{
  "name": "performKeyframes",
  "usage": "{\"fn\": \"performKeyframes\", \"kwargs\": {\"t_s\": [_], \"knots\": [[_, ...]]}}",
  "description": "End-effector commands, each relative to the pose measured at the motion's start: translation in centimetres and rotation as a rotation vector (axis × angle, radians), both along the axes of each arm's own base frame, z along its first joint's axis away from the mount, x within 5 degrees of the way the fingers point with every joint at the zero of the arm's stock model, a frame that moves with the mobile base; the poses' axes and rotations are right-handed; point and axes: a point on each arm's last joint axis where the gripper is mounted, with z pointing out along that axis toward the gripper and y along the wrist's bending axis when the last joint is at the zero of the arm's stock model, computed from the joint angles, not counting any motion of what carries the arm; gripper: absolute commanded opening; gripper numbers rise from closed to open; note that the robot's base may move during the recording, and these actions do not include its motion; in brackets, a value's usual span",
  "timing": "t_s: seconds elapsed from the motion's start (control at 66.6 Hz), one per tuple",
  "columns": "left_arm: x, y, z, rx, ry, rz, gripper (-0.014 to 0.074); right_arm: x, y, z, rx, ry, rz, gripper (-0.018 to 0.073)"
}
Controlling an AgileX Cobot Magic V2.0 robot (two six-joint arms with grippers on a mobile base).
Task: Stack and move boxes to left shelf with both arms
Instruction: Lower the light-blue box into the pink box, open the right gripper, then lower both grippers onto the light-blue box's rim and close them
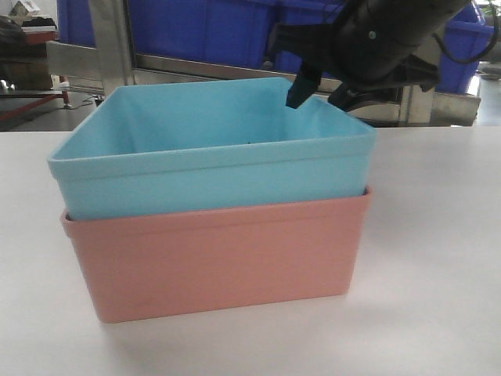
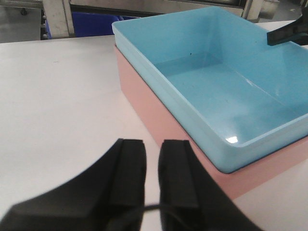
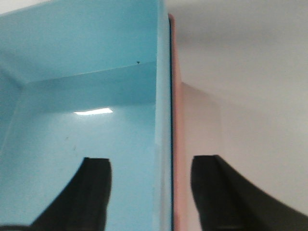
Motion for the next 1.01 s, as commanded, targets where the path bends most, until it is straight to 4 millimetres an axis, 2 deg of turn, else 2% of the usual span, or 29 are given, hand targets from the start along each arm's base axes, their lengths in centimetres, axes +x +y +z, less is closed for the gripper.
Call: {"fn": "performKeyframes", "kwargs": {"t_s": [0.0,0.165,0.27,0.481,0.676,0.796,0.811,0.991], "knots": [[0.1,-0.2,1.8,-0.071,-0.094,-0.005,0.0191,-0.5,-0.2,4.0,0.009,-0.143,0.037,0.0571],[0.3,-0.3,2.5,-0.096,-0.051,0.001,0.0463,-0.9,-1.4,5.7,-0.104,-0.123,-0.013,0.0592],[1.0,-0.6,3.7,-0.064,0.018,0.004,0.0530,-1.3,-2.1,6.9,-0.160,-0.115,-0.044,0.0592],[4.3,-2.5,7.8,-0.098,0.175,0.001,0.0537,-1.8,-2.3,9.4,-0.286,-0.129,-0.031,0.0592],[9.5,-5.2,10.3,-0.120,0.288,-0.003,0.0535,-2.1,-1.8,10.2,-0.300,-0.070,0.030,0.0592],[13.3,-7.0,10.8,-0.074,0.392,-0.002,0.0535,-2.0,-1.1,10.1,-0.331,0.011,0.106,0.0592],[13.9,-6.8,11.0,-0.080,0.400,0.020,0.0535,-2.0,-1.1,10.1,-0.335,0.021,0.112,0.0592],[19.1,-8.3,9.7,-0.006,0.589,0.142,0.0534,-0.6,0.0,9.8,-0.385,0.112,0.169,0.0592]]}}
